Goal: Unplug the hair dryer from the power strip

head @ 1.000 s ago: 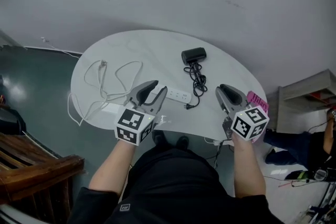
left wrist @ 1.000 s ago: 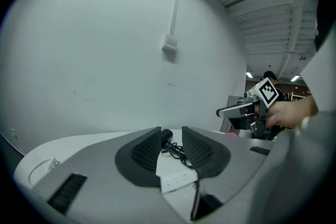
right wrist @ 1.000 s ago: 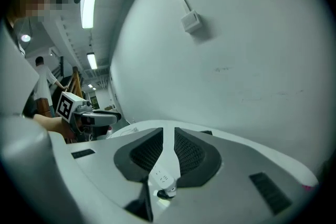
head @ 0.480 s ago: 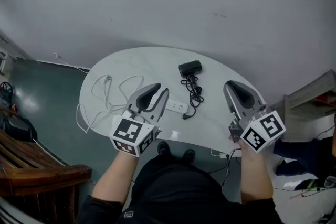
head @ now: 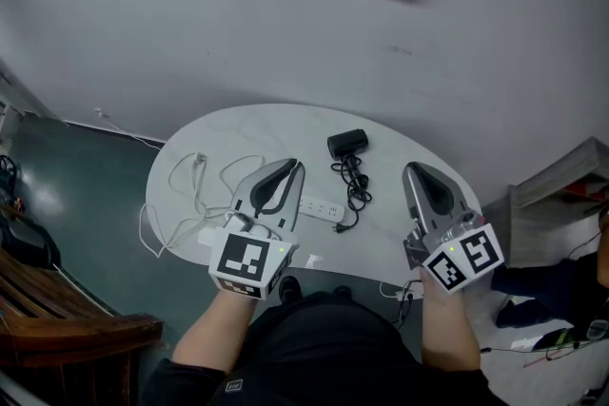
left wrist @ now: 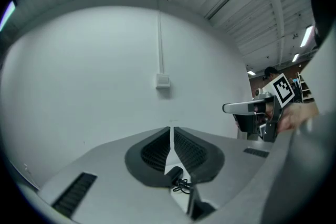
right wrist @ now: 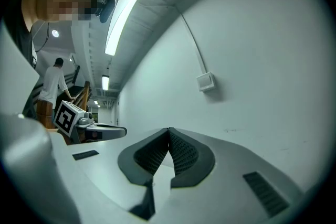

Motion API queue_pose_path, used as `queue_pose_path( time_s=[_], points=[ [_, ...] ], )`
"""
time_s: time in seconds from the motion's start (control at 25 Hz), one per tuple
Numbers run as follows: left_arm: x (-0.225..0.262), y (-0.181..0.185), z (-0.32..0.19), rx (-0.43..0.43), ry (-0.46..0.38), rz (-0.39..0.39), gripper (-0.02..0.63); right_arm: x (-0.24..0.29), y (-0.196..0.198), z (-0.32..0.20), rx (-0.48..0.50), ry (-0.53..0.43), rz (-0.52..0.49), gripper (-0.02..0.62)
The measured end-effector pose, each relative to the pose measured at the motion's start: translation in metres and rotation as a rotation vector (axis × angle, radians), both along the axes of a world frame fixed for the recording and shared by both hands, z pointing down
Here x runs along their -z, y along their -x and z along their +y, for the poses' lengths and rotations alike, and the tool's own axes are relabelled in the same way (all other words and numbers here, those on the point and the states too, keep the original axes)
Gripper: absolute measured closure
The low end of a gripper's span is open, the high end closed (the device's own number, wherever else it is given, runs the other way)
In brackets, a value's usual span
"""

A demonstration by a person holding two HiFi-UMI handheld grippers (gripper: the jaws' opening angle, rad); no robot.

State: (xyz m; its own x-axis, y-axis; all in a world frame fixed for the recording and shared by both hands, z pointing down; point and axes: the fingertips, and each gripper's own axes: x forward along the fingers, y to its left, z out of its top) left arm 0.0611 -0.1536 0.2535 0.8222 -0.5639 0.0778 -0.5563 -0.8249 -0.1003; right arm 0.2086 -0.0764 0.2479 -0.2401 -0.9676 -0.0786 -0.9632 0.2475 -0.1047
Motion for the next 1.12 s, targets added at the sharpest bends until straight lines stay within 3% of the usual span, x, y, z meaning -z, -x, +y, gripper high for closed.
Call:
queue_pose_path(
  time_s=[0.4, 0.76, 1.12],
  points=[
    [-0.009, 0.016, -0.044, 0.047, 0.050, 0.063, 0.584, 0.003, -0.008, -0.013, -0.078, -0.001, 0.027, 0.561],
    [-0.014, 0.027, -0.051, 0.071, 0.043, 0.044, 0.584, -0.005, -0.014, -0.017, -0.082, 0.021, 0.040, 0.561],
    [-0.023, 0.021, -0.041, 0.044, 0.059, 0.024, 0.584, -0.014, -0.012, -0.014, -0.074, 0.038, 0.025, 0.561]
  ],
)
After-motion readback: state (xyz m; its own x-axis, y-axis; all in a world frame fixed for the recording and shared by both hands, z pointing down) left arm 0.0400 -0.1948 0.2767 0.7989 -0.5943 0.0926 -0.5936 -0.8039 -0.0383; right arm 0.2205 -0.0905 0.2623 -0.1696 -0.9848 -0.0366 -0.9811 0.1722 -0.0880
